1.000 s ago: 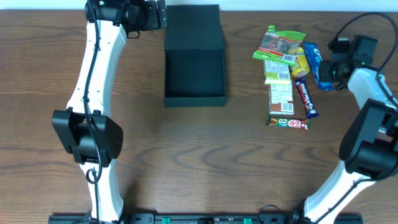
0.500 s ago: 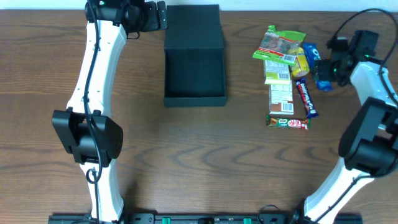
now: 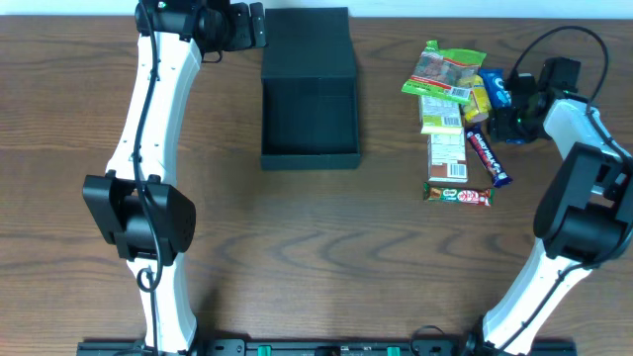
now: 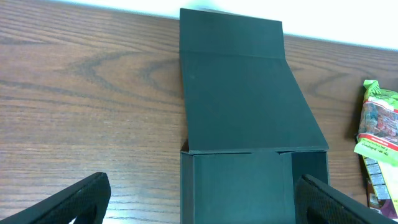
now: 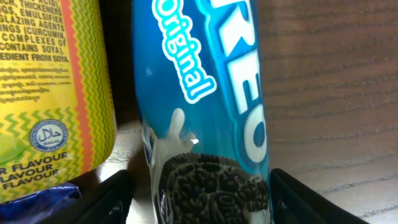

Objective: Pack container
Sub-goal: 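Lower the right gripper and grasp the blue Oreo pack, then carry the Oreo pack with the right gripper over the black box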

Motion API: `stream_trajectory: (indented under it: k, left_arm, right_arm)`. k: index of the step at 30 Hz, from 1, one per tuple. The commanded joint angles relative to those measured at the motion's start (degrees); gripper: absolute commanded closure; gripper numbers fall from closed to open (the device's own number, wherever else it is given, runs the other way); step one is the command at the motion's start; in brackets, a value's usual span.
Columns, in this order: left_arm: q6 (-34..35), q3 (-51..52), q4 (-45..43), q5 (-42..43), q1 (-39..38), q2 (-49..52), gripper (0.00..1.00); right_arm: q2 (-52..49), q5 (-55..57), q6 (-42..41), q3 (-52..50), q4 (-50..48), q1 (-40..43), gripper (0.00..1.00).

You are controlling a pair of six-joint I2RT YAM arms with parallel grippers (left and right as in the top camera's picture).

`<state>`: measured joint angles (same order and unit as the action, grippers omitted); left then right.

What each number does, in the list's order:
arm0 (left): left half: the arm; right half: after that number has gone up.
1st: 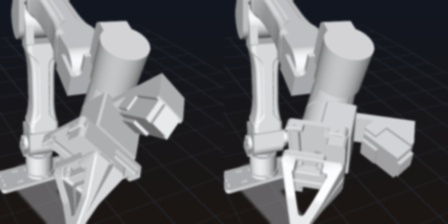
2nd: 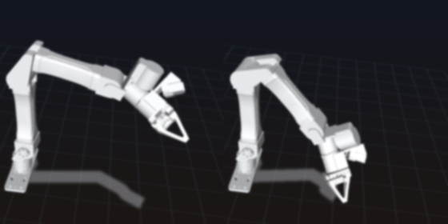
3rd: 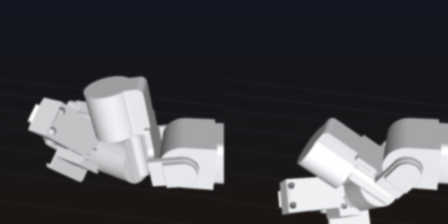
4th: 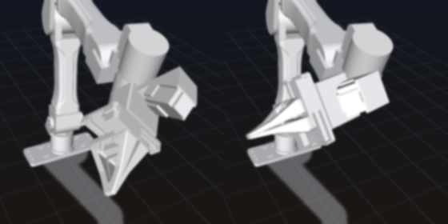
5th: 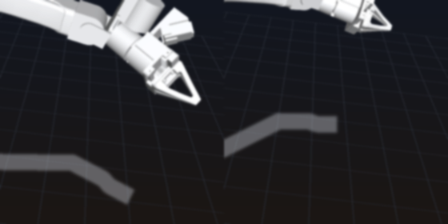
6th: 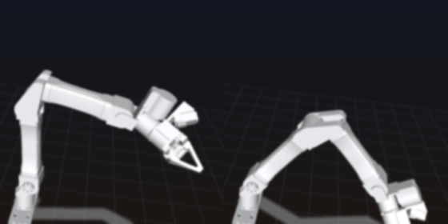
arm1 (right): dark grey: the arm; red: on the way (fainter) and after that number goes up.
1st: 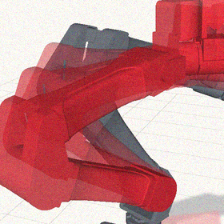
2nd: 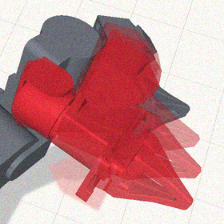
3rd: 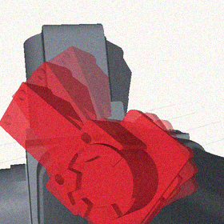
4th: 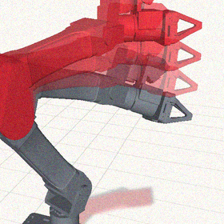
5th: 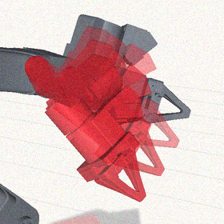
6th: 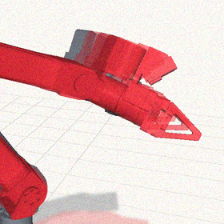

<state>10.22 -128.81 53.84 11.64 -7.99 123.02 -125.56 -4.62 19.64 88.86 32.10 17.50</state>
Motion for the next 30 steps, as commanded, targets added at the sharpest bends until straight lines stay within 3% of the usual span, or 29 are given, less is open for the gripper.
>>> stream_trajectory:
  k: [1, 5, 10, 12, 22, 30]
  left_arm:
    - [-1.0, -0.3, 0.3, 0.0, 0.0, 1.4, 0.05]
    - [-1.0, -0.3, 0.3, 0.0, 0.0, 1.4, 0.05]
    - [-1.0, -0.3, 0.3, 0.0, 0.0, 1.4, 0.05]
    - [-1.0, -0.3, 0.3, 0.0, 0.0, 1.4, 0.05]
    - [-1.3, -0.3, 0.3, -0.2, 0.0, 1.4, 0.05]
    - [-2.6, -0.3, 0.3, -2.1, 0.2, 1.4, 0.05]
  right_arm:
    - [-1.2, 1.9, 0.1, 0.2, 0.1, -0.3, 0.36]
    - [-1.2, 3.0, 0.1, 0.2, 0.1, -0.3, 0.50]
    - [-1.2, 3.3, -2.1, 0.2, 0.1, -0.3, 0.55]
    - [-1.2, 3.3, -4.1, 0.2, 0.0, -0.3, 0.62]
    - [0.7, 3.0, -8.9, 1.0, 0.1, -0.3, 0.71]
    - [10.2, -2.5, -10.0, 5.2, 0.4, -1.7, 0.81]
